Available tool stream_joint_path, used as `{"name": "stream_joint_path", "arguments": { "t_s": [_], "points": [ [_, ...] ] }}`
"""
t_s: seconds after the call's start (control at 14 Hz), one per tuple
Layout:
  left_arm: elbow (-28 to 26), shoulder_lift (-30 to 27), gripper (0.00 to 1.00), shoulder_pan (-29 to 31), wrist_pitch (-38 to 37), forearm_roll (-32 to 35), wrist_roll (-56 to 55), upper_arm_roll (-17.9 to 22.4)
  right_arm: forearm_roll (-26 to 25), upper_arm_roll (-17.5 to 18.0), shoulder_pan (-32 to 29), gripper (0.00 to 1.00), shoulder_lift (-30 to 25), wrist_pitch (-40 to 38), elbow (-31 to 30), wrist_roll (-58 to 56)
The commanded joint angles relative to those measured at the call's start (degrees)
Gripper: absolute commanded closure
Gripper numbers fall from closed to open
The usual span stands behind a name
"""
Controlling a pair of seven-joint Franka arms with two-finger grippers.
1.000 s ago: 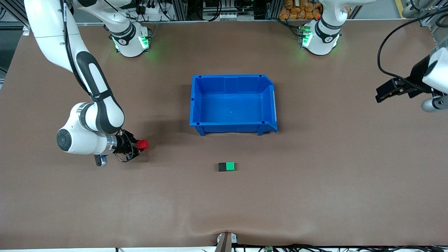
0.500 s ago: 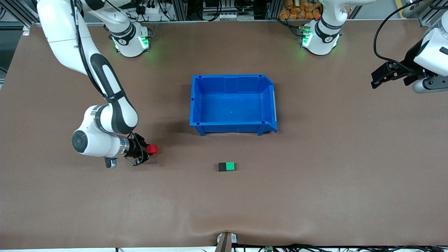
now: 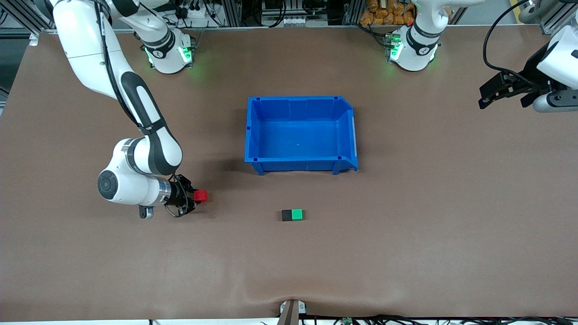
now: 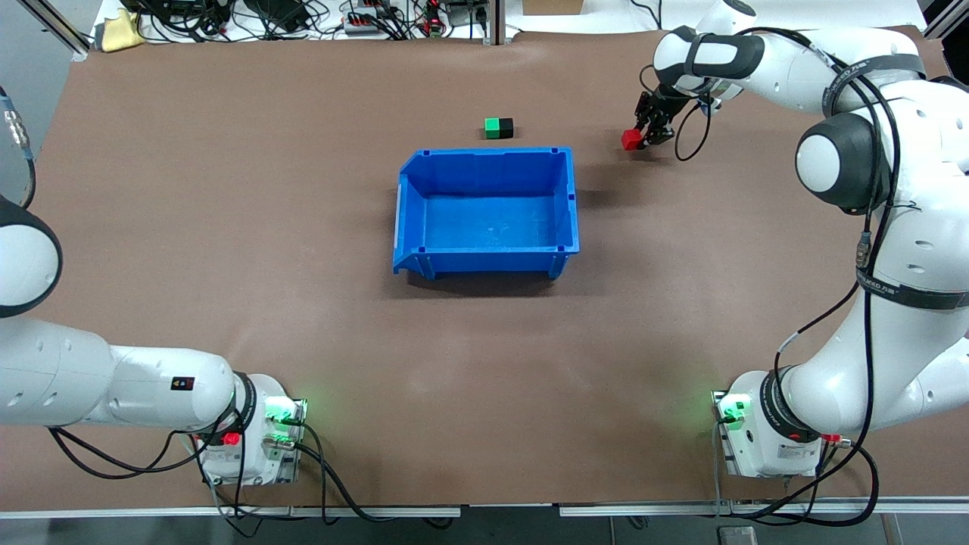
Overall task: Attach green and red cubes to black cube
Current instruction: 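Carry the red cube with the right gripper toward the black cube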
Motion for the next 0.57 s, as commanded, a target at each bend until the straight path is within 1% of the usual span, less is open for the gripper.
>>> {"name": "stream_joint_path", "arguments": {
  "t_s": [0.0,0.5],
  "points": [
    [-0.9,-1.4,0.00,0.4,-1.0,-0.8,1.0,0.0,0.9,-0.4,1.5,1.00,1.5,0.1,2.1,3.3],
    [-1.1,-1.4,0.00,0.3,-1.1,-0.7,1.0,-0.1,0.9,-0.4,3.8,1.00,3.6,1.0,5.2,8.6]
  ]
}}
